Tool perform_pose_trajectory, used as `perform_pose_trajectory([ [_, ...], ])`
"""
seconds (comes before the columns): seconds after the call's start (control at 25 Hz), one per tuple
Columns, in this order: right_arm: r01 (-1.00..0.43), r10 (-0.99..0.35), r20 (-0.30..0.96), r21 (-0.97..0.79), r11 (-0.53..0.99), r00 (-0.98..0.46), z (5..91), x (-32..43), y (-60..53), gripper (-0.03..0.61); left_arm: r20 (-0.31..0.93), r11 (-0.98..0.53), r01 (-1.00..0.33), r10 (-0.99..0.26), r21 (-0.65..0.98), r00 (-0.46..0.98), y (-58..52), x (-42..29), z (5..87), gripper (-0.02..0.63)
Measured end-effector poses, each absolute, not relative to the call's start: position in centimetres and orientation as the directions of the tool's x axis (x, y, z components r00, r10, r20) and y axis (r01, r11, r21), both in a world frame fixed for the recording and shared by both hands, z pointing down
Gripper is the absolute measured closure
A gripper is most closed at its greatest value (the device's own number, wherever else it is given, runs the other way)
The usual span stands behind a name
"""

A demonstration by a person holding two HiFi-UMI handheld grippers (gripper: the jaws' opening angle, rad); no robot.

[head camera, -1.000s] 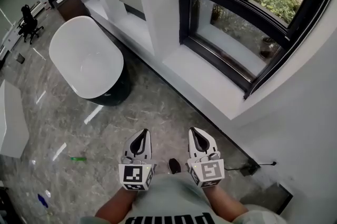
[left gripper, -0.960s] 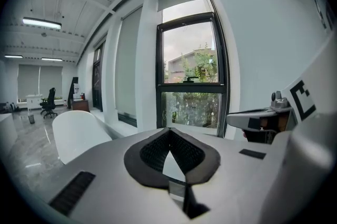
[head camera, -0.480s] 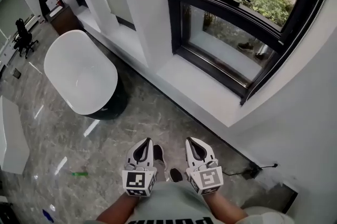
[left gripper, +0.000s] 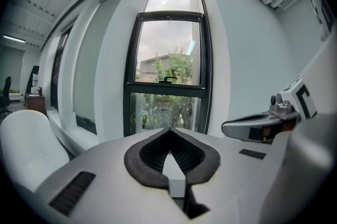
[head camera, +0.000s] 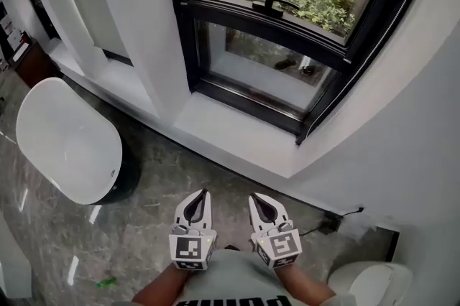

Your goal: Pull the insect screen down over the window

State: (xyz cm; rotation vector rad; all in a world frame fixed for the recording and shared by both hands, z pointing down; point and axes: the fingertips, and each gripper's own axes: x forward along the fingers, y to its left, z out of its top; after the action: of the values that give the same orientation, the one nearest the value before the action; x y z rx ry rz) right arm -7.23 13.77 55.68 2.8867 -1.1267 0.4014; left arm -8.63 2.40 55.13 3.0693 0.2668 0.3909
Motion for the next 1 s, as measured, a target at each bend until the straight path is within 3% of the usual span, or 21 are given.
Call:
perform_pose_trajectory([
  [0.36, -0.583, -0.56, 0.296, -0.015, -0.813, 0.774, 54.2, -2.2, 8.2, 0.583, 0.251, -0.944, 0.315, 0.331, 0.101, 0.91, -3.0, -2.9, 55.3, 0.601],
  [1.0, -0.587, -0.536, 0.374, 0.028, -0.809, 0.757, 55.1, 4.4, 3.4, 0.581, 0.249, -0.911, 0.398, 0.413, 0.11, 0.876, -6.0, 4.0, 54.8, 0.6],
])
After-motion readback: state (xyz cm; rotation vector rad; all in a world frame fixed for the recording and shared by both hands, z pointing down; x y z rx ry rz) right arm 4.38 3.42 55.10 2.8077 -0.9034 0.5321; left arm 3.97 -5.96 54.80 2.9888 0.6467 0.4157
